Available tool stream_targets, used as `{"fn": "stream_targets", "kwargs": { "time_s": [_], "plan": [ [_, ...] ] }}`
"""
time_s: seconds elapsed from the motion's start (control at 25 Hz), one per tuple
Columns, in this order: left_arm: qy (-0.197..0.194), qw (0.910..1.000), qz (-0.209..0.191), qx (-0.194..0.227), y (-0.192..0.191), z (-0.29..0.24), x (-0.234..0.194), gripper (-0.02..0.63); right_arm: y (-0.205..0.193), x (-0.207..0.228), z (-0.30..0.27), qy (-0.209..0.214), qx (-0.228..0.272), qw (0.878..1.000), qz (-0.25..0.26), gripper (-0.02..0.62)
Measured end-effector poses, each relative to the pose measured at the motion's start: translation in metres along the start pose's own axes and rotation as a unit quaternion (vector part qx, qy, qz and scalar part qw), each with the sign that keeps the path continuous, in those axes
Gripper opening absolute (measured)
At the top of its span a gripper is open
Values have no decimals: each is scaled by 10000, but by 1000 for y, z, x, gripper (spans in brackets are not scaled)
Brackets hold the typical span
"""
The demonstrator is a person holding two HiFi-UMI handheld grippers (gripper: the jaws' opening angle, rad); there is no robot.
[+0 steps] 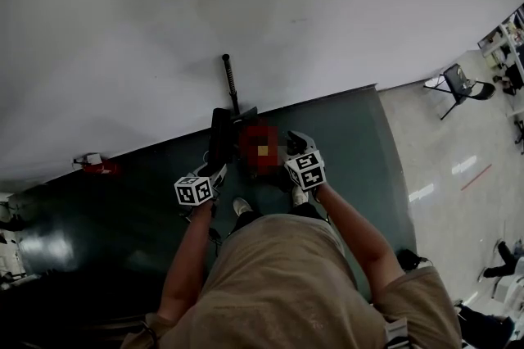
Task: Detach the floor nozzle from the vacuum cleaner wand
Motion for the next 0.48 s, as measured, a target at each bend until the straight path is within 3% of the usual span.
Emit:
{"fn": "stream_targets", "kwargs": {
  "time_s": [0.48],
  "plan": [
    [99,9998,141,-122,-12,-13,-18,172,-13,-14,-41,102,-246,9995,183,213]
  ]
}}
Point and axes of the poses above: the fingertips, and each gripper's own axes: z backward along the fingers, x to its right, y out of its top, the point moved 6 cm from there along z, backward along the fingers, and after that the axes turned 14 degrees about z, right-handed, at the moved point
